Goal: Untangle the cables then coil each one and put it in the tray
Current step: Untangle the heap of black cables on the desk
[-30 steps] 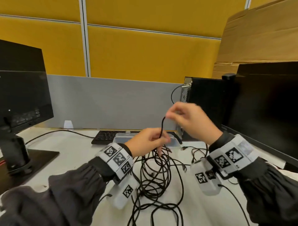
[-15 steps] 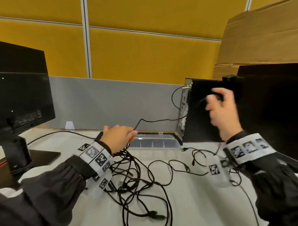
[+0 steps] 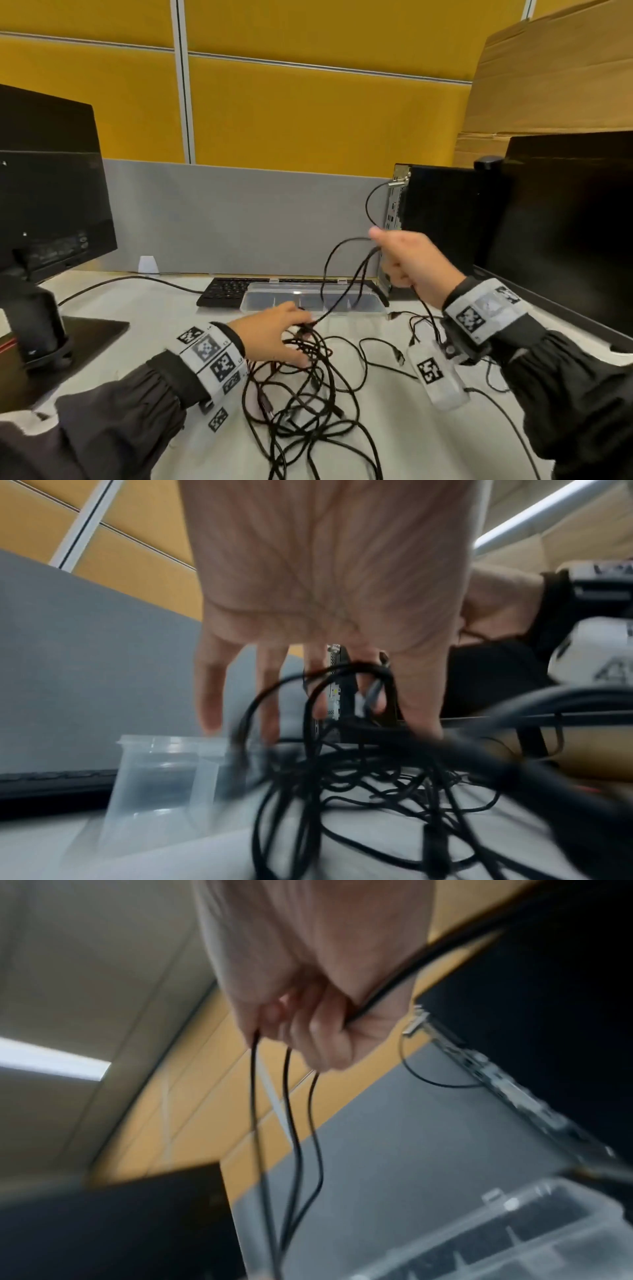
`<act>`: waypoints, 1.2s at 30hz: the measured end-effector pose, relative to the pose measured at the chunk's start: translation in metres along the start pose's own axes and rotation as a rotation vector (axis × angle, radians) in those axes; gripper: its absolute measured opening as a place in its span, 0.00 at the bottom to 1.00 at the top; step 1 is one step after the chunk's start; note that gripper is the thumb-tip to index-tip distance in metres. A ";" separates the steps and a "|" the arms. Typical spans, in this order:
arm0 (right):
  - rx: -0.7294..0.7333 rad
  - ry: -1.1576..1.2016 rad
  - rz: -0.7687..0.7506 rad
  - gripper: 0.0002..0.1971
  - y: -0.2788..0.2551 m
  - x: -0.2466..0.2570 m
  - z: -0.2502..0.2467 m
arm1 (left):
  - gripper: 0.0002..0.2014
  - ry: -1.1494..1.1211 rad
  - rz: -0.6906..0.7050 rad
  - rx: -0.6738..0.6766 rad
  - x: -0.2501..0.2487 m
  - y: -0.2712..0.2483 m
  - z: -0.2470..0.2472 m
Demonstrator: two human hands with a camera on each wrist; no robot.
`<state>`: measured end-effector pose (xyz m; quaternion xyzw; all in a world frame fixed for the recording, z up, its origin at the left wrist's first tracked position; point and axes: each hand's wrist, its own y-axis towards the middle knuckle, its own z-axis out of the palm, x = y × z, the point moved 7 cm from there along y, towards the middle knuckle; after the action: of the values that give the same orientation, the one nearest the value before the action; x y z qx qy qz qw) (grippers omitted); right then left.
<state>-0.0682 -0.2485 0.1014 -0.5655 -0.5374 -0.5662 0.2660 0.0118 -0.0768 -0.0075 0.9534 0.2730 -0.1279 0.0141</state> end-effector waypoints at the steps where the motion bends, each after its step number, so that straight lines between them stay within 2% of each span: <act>1: -0.169 0.220 0.009 0.16 0.002 0.003 -0.024 | 0.15 0.022 -0.023 0.040 0.006 0.001 0.006; 3: -0.484 0.550 -0.028 0.15 0.001 0.012 -0.074 | 0.13 0.027 -0.088 0.093 0.021 0.000 0.010; 5: -0.663 0.570 -0.083 0.17 -0.001 0.017 -0.115 | 0.12 0.028 -0.163 0.097 0.035 -0.003 0.007; 6: -0.703 0.439 -0.107 0.18 -0.001 0.017 -0.130 | 0.12 0.052 -0.192 0.087 0.040 -0.004 0.002; 8: -0.670 -0.080 -0.133 0.20 0.001 0.008 -0.135 | 0.14 0.042 -0.239 0.034 0.053 -0.008 -0.009; 10: -0.434 -0.634 -0.125 0.20 0.004 -0.015 -0.106 | 0.16 -0.119 -0.277 -0.009 0.064 -0.015 -0.018; 11: -0.253 -0.835 -0.099 0.18 0.004 -0.033 -0.084 | 0.16 -0.218 -0.298 -0.017 0.070 -0.019 -0.020; 13: 0.111 -1.095 -0.028 0.09 -0.005 -0.069 -0.037 | 0.13 -0.379 -0.345 -0.050 0.080 -0.028 -0.021; 14: 0.265 -1.173 -0.018 0.10 -0.011 -0.083 -0.013 | 0.12 -0.442 -0.362 -0.083 0.084 -0.032 -0.021; 16: 0.545 -1.269 -0.016 0.23 -0.026 -0.106 0.030 | 0.10 -0.560 -0.376 -0.157 0.091 -0.037 -0.021; 19: 0.902 -1.473 -0.018 0.26 -0.046 -0.133 0.072 | 0.06 -0.722 -0.387 -0.286 0.096 -0.042 -0.019; 21: 1.048 -1.538 0.098 0.26 -0.053 -0.150 0.071 | 0.06 -0.740 -0.385 -0.381 0.097 -0.044 -0.016; 22: 1.064 -1.537 0.161 0.26 -0.052 -0.154 0.064 | 0.06 -0.741 -0.382 -0.416 0.095 -0.045 -0.015; 25: 1.003 -1.524 0.306 0.27 -0.042 -0.160 0.032 | 0.07 -0.716 -0.356 -0.442 0.097 -0.044 -0.008; 27: 0.950 -1.550 0.385 0.26 -0.035 -0.161 0.012 | 0.08 -0.663 -0.393 -0.455 0.105 -0.044 -0.004; 30: 0.844 -1.703 0.382 0.22 -0.024 -0.147 0.001 | 0.07 -0.650 -0.469 -0.468 0.113 -0.044 0.003; 32: 0.598 -1.730 0.278 0.21 -0.009 -0.114 0.007 | 0.08 -0.693 -0.481 -0.424 0.110 -0.042 0.008; 33: 0.472 -1.694 0.174 0.21 -0.003 -0.094 0.017 | 0.10 -0.713 -0.486 -0.391 0.108 -0.042 0.010; 35: 0.312 -1.413 -0.080 0.20 0.000 -0.059 0.048 | 0.13 -0.715 -0.499 -0.348 0.103 -0.042 0.012; 36: 0.304 -1.193 -0.142 0.21 -0.003 -0.050 0.064 | 0.13 -0.716 -0.501 -0.346 0.101 -0.042 0.011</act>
<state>-0.0369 -0.2044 0.0406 -0.7032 -0.7046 -0.0859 -0.0410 0.0694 0.0099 -0.0420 0.7377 0.4901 -0.4007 0.2347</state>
